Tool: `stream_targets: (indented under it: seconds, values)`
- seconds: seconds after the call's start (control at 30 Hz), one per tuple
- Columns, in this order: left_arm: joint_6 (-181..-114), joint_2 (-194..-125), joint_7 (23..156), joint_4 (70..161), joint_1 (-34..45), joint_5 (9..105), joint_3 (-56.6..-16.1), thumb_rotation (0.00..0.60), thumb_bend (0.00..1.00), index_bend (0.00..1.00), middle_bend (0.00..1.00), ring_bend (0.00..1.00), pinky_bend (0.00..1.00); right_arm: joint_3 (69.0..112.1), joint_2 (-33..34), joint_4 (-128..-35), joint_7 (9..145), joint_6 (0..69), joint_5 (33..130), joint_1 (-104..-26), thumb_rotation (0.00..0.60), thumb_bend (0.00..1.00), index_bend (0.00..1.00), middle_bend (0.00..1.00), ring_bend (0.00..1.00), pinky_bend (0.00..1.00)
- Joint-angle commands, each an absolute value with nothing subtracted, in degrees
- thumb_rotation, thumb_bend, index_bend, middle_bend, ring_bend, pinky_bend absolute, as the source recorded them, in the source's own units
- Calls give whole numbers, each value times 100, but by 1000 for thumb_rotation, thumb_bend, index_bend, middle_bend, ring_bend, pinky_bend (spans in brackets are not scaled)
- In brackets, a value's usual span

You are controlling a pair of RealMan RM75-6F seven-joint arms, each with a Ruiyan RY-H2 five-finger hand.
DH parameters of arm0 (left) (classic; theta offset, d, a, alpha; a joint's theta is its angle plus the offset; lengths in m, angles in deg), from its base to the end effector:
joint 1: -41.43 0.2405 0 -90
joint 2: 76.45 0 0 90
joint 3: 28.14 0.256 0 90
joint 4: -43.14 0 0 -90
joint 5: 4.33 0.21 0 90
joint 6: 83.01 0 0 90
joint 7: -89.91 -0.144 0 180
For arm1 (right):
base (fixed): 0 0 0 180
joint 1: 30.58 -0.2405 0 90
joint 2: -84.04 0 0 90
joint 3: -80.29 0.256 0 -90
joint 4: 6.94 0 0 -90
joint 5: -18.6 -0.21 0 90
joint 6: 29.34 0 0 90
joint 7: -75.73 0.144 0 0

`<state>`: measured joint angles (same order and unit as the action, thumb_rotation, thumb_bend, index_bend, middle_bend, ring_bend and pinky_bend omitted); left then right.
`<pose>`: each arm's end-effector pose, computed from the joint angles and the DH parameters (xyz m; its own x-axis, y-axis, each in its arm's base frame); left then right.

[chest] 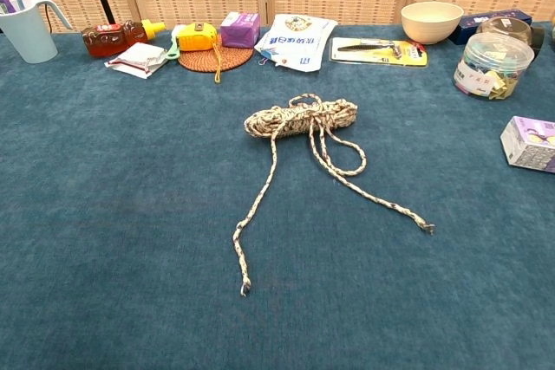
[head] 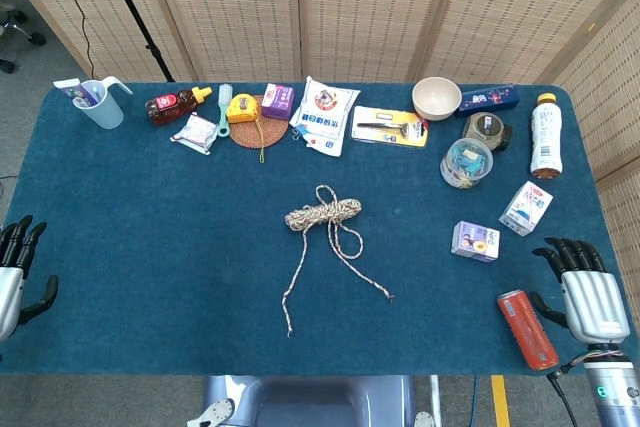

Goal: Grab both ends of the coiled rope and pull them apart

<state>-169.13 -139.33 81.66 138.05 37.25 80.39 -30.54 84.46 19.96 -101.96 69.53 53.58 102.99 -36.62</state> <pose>-0.3084 0.1751 0.1643 0.5024 0.0015 0.8646 0.8644 0.0208 -0.5023 -0.3013 -0.1912 0.1545 0.4481 -0.0130 0.8939 -0.8940 -0.0089 0.4480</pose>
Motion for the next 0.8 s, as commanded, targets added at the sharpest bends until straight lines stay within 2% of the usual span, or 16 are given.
stream_targets:
  seconds: [0.03, 0.8]
  values:
    - [-16917, -13931, 8166, 13805, 3728, 8039, -3054, 496, 449, 21, 0, 0, 0, 8443, 2000, -10193, 6963, 5362, 10298, -3657, 600, 301, 284, 201, 171, 126]
    - [-16855, -13918, 8223, 13773, 3669, 8122, -3046, 503, 450, 21, 0, 0, 0, 8446, 1990, -10255, 7140, 5328, 10362, -3700, 600, 302, 301, 235, 217, 159]
